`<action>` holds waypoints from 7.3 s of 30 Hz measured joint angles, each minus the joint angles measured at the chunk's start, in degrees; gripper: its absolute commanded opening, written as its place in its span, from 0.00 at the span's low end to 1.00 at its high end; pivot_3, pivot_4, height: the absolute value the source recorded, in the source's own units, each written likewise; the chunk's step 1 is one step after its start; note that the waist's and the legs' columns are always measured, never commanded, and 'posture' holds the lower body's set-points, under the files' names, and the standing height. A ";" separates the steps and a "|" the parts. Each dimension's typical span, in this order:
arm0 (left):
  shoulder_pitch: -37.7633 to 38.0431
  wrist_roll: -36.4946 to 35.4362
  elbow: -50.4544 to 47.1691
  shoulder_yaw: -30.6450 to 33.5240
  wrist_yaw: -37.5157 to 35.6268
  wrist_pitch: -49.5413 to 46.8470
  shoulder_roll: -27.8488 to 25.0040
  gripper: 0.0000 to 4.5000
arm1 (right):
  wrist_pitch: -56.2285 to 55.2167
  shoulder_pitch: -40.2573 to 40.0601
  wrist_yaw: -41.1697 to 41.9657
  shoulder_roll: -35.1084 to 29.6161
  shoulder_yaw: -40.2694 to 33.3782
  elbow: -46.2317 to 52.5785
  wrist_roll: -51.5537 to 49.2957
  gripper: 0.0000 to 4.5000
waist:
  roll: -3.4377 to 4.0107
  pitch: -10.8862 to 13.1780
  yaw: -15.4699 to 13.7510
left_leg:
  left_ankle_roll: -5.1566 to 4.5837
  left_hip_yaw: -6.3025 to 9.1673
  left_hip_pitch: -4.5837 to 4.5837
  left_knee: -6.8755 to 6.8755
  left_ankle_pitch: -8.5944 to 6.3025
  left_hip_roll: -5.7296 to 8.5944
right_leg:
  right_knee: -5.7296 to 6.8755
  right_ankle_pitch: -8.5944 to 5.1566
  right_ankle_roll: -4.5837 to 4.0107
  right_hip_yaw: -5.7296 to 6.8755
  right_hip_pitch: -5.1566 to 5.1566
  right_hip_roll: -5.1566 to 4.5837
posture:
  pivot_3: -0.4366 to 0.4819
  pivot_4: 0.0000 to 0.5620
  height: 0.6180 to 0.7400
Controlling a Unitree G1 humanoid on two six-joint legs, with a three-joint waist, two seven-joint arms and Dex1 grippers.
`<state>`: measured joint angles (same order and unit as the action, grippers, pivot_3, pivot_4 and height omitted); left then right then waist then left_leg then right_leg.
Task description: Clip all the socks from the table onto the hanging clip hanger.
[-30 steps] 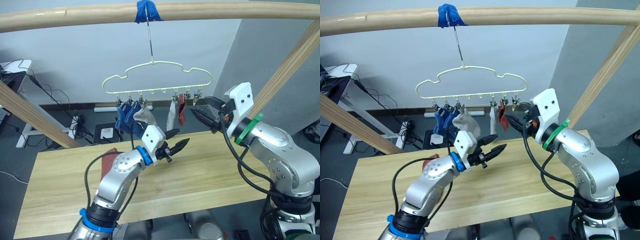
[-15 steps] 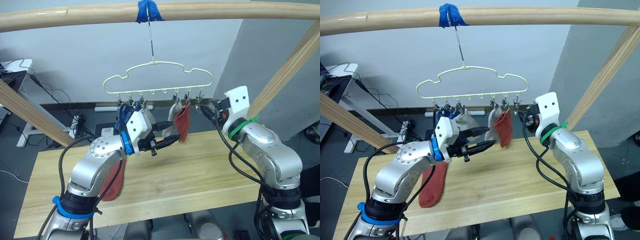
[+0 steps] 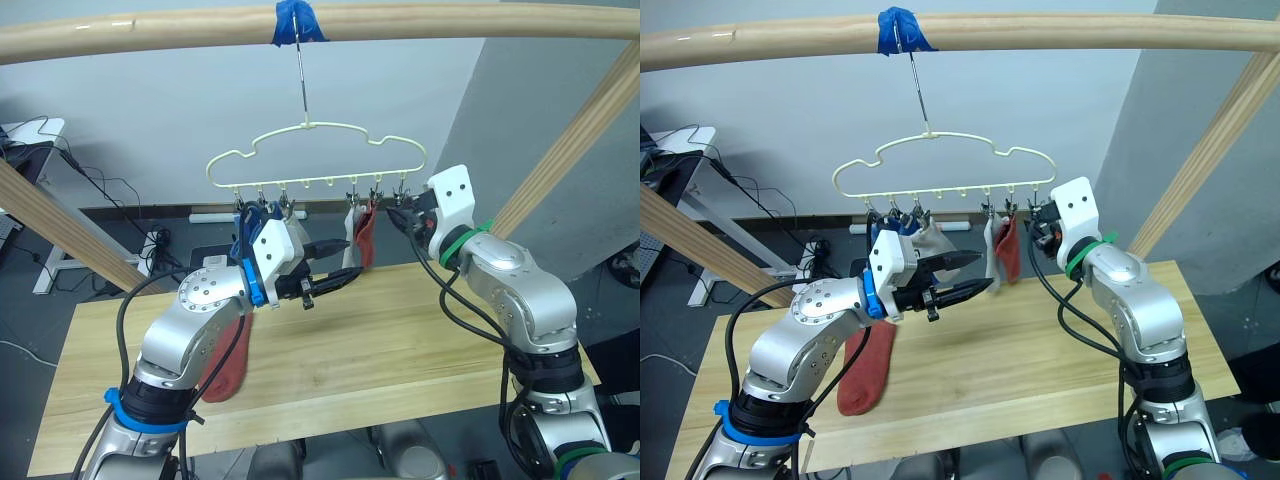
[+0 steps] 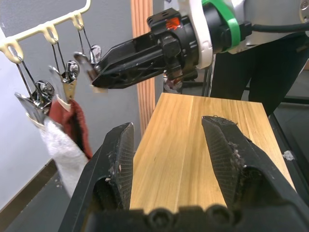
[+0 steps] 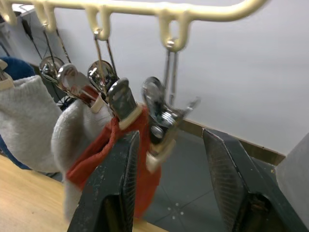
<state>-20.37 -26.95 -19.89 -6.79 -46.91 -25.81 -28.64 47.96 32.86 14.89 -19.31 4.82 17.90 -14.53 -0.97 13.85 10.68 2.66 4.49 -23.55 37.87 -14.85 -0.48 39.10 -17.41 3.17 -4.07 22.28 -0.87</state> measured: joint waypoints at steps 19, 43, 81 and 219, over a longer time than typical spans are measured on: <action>0.54 1.08 0.06 0.00 -0.07 0.21 -0.06 0.55 | -10.64 3.75 3.98 0.49 4.49 -7.98 7.53 0.48 | 0.01 -0.01 0.06 | 0.00 0.00 0.00 0.02 0.00 0.01 | 0.04 0.01 0.00 0.01 0.00 -0.04 | 0.25 0.36 1.00; 2.21 1.37 0.01 -0.02 0.09 0.16 -0.15 0.55 | -6.62 3.78 -2.24 7.20 1.07 -6.32 9.93 0.48 | 0.02 -0.01 0.16 | 0.00 -0.02 0.11 0.10 0.01 0.02 | 0.37 0.01 -0.01 -0.02 0.02 -0.06 | 0.25 0.36 1.00; 1.73 1.32 0.02 -0.02 -0.42 -0.06 -0.60 0.55 | 5.55 0.48 -21.36 25.01 -2.61 3.58 11.20 0.48 | 0.04 -0.03 0.43 | 0.01 -0.03 0.19 0.09 0.01 0.02 | 0.53 0.01 -0.01 -0.04 0.03 -0.05 | 0.23 0.36 1.00; -0.80 10.32 22.07 -2.84 20.05 2.22 31.97 0.01 | 2.90 5.04 -19.91 26.58 -2.45 -2.42 8.79 0.00 | 0.13 0.06 0.64 | -0.01 -0.10 0.10 -0.23 0.01 0.04 | -0.07 0.03 -0.01 -0.05 0.01 -0.13 | 0.18 0.42 1.00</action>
<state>-21.17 -16.63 2.18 -9.63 -26.86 -23.59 3.33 50.86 37.91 -5.02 7.27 2.37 15.48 -5.74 -0.85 13.91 11.31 2.65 4.39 -23.45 37.63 -14.85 -0.44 39.04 -17.39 3.16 -4.12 22.29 -1.00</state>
